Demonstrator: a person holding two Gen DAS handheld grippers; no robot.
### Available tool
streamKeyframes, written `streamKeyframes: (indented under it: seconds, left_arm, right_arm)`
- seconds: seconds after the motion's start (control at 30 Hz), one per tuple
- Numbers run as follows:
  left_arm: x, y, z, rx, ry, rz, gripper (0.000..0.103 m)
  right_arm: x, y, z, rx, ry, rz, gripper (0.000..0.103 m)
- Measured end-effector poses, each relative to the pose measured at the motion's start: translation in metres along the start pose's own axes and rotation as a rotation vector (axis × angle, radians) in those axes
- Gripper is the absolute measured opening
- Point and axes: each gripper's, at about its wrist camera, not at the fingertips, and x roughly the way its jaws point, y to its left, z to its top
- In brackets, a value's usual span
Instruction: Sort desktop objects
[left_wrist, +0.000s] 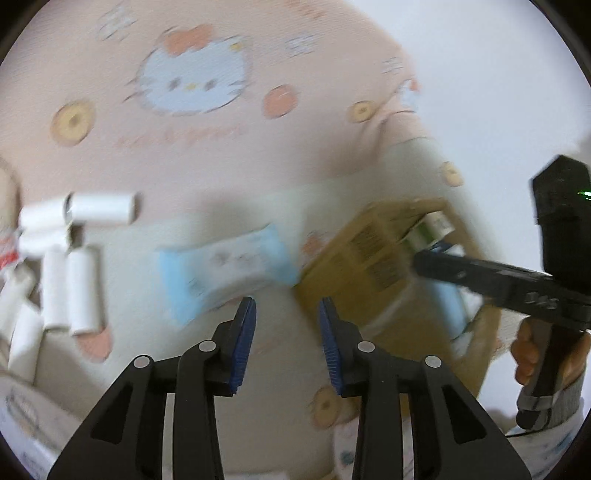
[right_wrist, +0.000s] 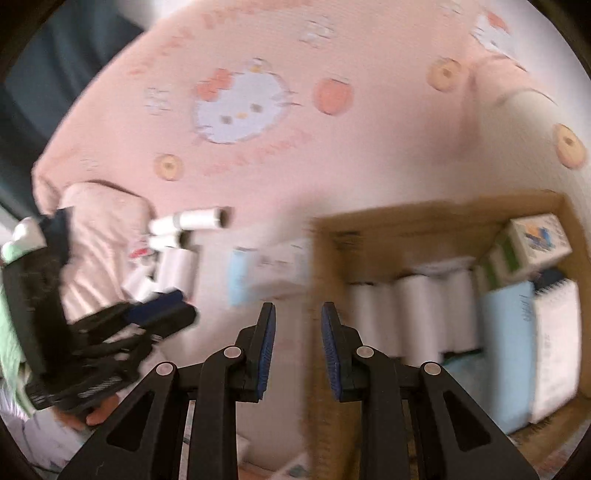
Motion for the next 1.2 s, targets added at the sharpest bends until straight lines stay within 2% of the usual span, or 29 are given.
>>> streamKeyframes:
  seconds: [0.13,0.17,0.23,0.27,0.33,0.4,0.47,0.5,0.57,0.67,0.8,0.87,0.93,1.07,1.2]
  left_arm:
    - [-0.010,0.029,-0.013,-0.043,-0.024,0.075,0.042]
    - [-0.012,0.037,-0.016,-0.057,-0.028,0.097,0.045]
    - [-0.014,0.049,-0.018,-0.075,-0.028,0.141,0.046]
    - [-0.013,0.053,-0.019,-0.082,-0.025,0.165,0.046]
    - [-0.008,0.062,-0.022,-0.084,0.006,0.207,0.046]
    - [-0.002,0.071,-0.027,-0.085,0.045,0.211,0.046]
    - [0.004,0.078,-0.032,-0.099,0.089,0.160,0.046]
    - [0.006,0.084,-0.036,-0.130,0.115,0.136,0.046]
    - [0.010,0.092,-0.039,-0.184,0.142,0.142,0.046]
    - [0.008,0.100,-0.040,-0.205,0.114,0.156,0.046]
    - [-0.001,0.099,-0.033,-0.104,0.029,0.270,0.046]
    - [-0.002,0.102,-0.028,-0.075,0.016,0.286,0.046]
    - [-0.001,0.110,-0.024,-0.064,0.008,0.272,0.046]
    - [0.004,0.127,-0.015,-0.076,0.006,0.250,0.046]
    - [0.013,0.158,-0.009,-0.153,0.033,0.199,0.046]
  right_arm:
    - [0.015,0.026,-0.010,0.002,-0.078,0.089,0.023]
    - [0.018,0.029,-0.012,0.014,-0.089,0.117,0.026]
    - [0.030,0.034,-0.022,0.062,-0.035,0.180,0.048]
    - [0.035,0.035,-0.026,0.076,-0.014,0.195,0.049]
    - [0.042,0.040,-0.031,0.087,-0.038,0.227,0.049]
    - [0.042,0.048,-0.040,0.084,-0.093,0.187,0.049]
    - [0.046,0.058,-0.045,0.062,-0.129,0.124,0.049]
    - [0.050,0.063,-0.046,0.045,-0.141,0.098,0.049]
    - [0.054,0.076,-0.050,0.000,-0.143,0.086,0.049]
    - [0.061,0.104,-0.057,-0.102,-0.142,0.015,0.049]
    - [0.070,0.137,-0.057,-0.201,-0.182,-0.052,0.049]
    - [0.073,0.152,-0.055,-0.246,-0.225,-0.085,0.049]
    - [0.081,0.164,-0.048,-0.265,-0.225,-0.116,0.049]
    - [0.100,0.173,-0.031,-0.251,-0.210,-0.061,0.049]
    - [0.125,0.177,-0.019,-0.254,-0.169,-0.015,0.049]
